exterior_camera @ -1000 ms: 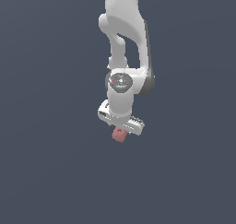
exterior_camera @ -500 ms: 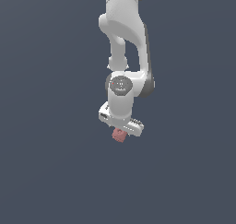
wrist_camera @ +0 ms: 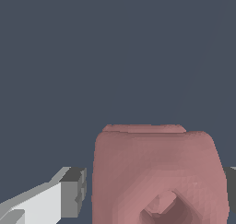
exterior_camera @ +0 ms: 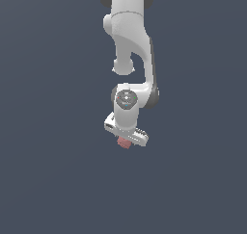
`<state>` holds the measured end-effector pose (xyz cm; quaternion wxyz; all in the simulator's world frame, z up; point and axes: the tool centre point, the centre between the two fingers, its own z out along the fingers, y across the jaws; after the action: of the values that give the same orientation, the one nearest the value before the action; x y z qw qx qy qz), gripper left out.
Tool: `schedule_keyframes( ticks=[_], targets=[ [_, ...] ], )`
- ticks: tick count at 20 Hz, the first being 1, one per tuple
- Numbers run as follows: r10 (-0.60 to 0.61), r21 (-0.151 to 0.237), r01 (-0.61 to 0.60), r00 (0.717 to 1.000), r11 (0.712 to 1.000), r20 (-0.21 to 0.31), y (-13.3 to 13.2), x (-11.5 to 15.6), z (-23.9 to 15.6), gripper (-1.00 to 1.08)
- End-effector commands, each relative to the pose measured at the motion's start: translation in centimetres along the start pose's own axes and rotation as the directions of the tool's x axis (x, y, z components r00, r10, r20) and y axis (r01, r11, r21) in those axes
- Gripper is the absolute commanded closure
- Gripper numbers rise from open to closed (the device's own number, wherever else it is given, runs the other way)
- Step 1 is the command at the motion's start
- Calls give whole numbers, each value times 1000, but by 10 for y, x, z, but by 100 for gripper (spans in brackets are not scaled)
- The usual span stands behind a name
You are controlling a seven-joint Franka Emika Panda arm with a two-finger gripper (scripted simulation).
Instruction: Pick up the object and move it to a goal position.
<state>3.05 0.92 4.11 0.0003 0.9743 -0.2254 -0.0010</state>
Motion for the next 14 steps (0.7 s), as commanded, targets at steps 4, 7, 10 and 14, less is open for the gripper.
schedule_keyframes(
  ticks=[4, 7, 10, 14],
  targets=[
    [0, 1, 0, 1000, 1000, -2, -1, 1, 1, 108],
    [0, 1, 0, 1000, 1000, -2, -1, 1, 1, 108],
    [0, 1, 0, 1000, 1000, -2, -1, 1, 1, 108],
    [-2, 4, 2, 1000, 1000, -5, -1, 3, -1, 108]
  ],
)
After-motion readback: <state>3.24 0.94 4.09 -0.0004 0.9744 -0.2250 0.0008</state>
